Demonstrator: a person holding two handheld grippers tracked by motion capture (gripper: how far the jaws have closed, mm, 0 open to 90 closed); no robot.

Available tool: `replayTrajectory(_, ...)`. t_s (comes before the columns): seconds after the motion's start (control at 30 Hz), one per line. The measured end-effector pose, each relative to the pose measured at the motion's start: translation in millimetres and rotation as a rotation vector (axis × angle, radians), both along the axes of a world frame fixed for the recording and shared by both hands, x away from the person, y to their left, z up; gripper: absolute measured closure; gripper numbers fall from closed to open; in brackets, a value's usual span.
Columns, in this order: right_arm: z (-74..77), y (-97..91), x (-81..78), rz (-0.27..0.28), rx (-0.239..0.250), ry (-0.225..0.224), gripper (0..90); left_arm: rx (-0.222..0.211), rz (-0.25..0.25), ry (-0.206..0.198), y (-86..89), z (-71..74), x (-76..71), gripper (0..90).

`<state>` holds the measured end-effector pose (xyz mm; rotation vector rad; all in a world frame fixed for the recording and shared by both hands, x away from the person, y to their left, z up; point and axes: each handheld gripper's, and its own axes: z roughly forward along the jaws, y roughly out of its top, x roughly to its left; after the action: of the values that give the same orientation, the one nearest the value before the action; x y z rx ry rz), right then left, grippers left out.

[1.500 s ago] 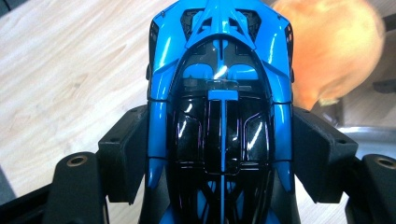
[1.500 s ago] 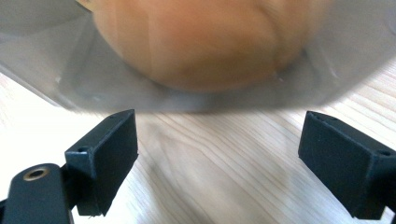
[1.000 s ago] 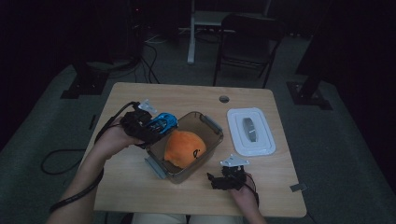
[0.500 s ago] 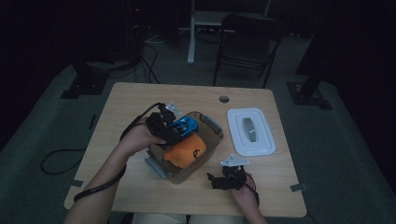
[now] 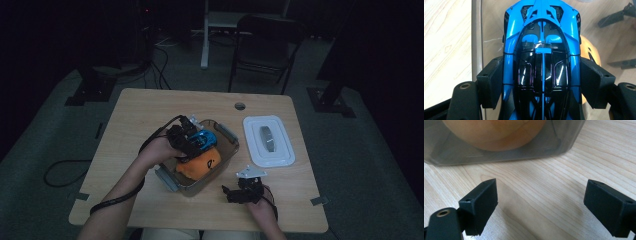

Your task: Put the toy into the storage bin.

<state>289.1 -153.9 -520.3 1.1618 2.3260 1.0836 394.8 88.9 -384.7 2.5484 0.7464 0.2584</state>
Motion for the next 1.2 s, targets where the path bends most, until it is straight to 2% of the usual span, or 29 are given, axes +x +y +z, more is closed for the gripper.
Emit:
replayTrajectory(0.07, -0.2, 0.1, 0.2, 0.001, -0.002, 0.001, 11.6, -0.008, 0.015, -0.003, 0.1, -0.8, 0.5, 28.6)
replayTrajectory(0.23, -0.3, -0.2, 0.4, 0.005, 0.0, 0.004, 11.6, 0.006, 0.005, -0.007, 0.3, -1.2, 0.8, 28.6)
replayTrajectory(0.5, 0.1, -0.9, 0.8, 0.007, 0.005, 0.006, 11.6, 0.007, 0.002, 0.011, 2.5, -1.6, 0.2, 28.0)
replayTrajectory(0.57, 0.5, -1.1, 0.9, 0.007, 0.007, 0.007, 11.6, -0.018, -0.002, 0.017, 4.9, 0.5, -0.8, 26.4)
replayTrajectory(0.63, 0.5, -1.1, 1.1, 0.007, 0.006, 0.007, 11.6, -0.075, -0.001, 0.019, 9.9, 7.8, -1.0, 21.1)
replayTrajectory(0.8, 0.8, -0.8, 1.1, 0.008, 0.008, 0.006, 11.6, -0.082, -0.007, -0.005, 17.8, 20.1, -4.3, 15.3)
replayTrajectory(0.87, 0.8, -0.8, 1.0, 0.007, 0.005, 0.005, 11.6, -0.082, -0.008, -0.018, 21.3, 23.0, -6.7, 9.3)
replayTrajectory(0.97, 1.0, -0.7, 1.3, 0.006, 0.006, 0.006, 11.6, -0.095, -0.005, -0.04, 27.8, 26.9, -9.3, 9.3)
replayTrajectory(1.1, 1.0, -0.6, 0.9, 0.008, 0.004, 0.004, 11.6, -0.099, 0.009, -0.098, 37.2, 30.4, -13.4, 9.3)
replayTrajectory(1.2, 0.9, -1.0, 1.4, 0.006, 0.006, 0.006, 11.6, -0.129, 0.038, -0.14, 46.7, 31.4, -13.8, 9.3)
